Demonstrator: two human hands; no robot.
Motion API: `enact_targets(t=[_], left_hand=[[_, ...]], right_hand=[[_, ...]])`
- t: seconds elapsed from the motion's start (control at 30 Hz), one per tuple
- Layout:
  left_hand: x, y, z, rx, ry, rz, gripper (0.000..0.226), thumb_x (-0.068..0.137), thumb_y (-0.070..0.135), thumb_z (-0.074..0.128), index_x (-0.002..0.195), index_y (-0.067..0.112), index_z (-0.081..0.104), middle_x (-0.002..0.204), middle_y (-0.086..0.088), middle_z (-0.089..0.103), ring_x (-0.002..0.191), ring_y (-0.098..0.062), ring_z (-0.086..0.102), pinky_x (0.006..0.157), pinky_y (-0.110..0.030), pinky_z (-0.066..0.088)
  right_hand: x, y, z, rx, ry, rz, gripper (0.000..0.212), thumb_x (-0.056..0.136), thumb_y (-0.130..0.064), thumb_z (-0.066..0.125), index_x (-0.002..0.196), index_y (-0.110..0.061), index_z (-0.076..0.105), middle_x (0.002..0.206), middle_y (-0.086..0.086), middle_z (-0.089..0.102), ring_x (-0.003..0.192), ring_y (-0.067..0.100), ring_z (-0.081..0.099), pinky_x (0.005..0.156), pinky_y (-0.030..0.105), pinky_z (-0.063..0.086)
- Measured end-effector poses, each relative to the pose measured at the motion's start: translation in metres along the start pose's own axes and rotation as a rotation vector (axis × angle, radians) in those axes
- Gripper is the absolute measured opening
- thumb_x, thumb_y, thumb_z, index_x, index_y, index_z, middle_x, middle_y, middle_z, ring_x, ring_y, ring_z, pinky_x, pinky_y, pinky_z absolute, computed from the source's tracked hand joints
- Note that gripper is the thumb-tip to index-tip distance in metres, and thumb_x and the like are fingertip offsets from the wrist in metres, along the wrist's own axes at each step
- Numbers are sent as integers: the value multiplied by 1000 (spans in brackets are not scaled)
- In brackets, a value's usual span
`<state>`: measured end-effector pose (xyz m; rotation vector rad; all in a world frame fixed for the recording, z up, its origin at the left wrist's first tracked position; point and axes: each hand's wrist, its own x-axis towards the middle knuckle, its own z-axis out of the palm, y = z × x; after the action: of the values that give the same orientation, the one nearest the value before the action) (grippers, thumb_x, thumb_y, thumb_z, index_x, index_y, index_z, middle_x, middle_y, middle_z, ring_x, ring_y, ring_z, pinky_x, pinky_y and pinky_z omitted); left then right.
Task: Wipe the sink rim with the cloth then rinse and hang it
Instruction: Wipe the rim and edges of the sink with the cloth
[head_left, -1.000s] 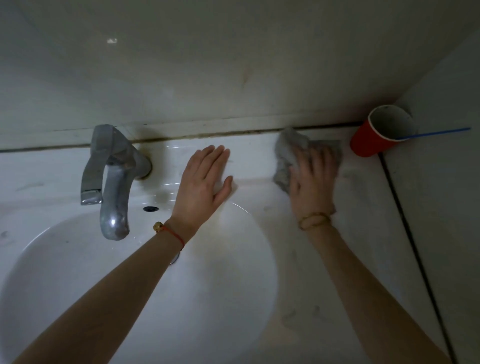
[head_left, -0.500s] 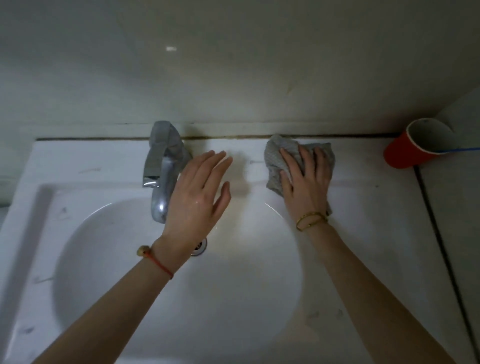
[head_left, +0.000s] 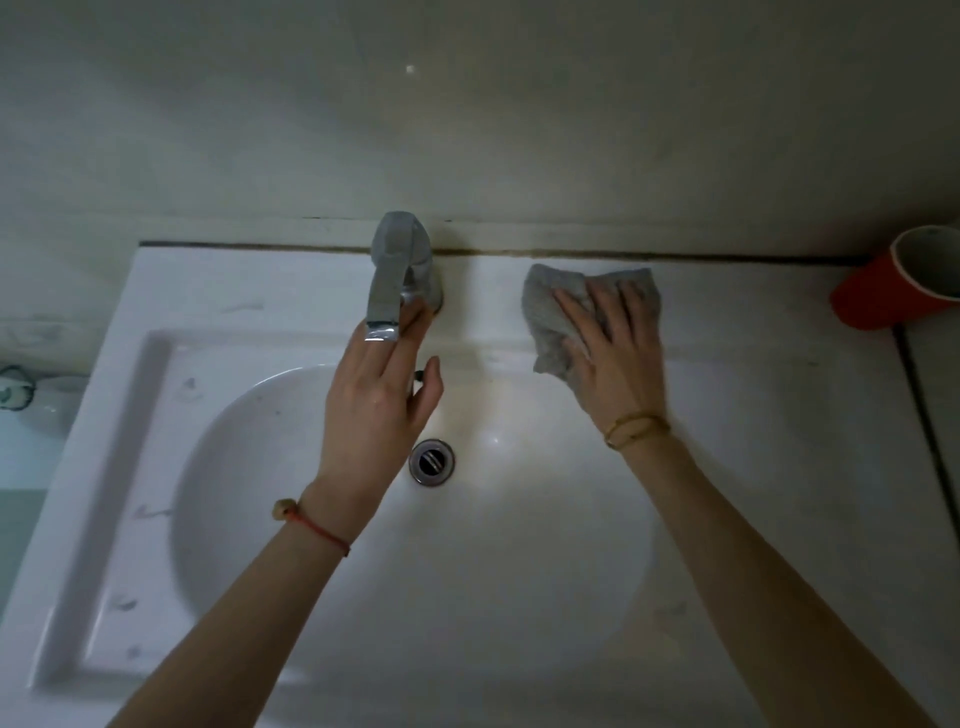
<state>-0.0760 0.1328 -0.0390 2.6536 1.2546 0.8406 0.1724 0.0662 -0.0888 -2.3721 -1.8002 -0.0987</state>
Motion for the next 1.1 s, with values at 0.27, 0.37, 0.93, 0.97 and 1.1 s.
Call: enact_targets(t=[0.27,0.37,0.93,0.97,1.1], left_hand=[[0,-3,3,-14,17,41,39,98,19,54,133,4,58,135,-12,60,124,-31,57,107,-34,43],[1,-2,1,-22,15,35,39,97,17,55,134,5,58,135,-11,60,124,-31,57,106,-33,43],[23,61,50,-121,-147,282,44,99,18,56,139,0,52,145,-15,52,139,-29,45,118,-44,33],[28,63,57,-125,-172,286,44,100,19,54,140,1,50,147,-15,50,141,-29,42,120,-45,30],[41,60,84,-110,-244,262,47,104,24,47,146,5,43,155,-12,40,146,-29,33,123,-45,21]], right_hand=[[16,-54,9,-35,-42,-178,69,89,-35,57,149,-27,25,155,7,31,142,35,24,120,49,13],[4,0,1,-117,-36,-149,69,87,-28,52,150,-23,24,151,10,31,136,36,29,117,50,15],[-46,68,-34,53,-45,172,68,77,-23,56,143,-15,40,144,17,42,131,39,36,118,48,15],[-54,78,-39,118,-15,208,63,79,-26,45,141,-12,43,142,19,44,129,42,37,116,51,17],[-78,67,-38,249,10,187,48,91,-19,41,138,-13,49,142,21,44,129,46,36,111,58,26]])
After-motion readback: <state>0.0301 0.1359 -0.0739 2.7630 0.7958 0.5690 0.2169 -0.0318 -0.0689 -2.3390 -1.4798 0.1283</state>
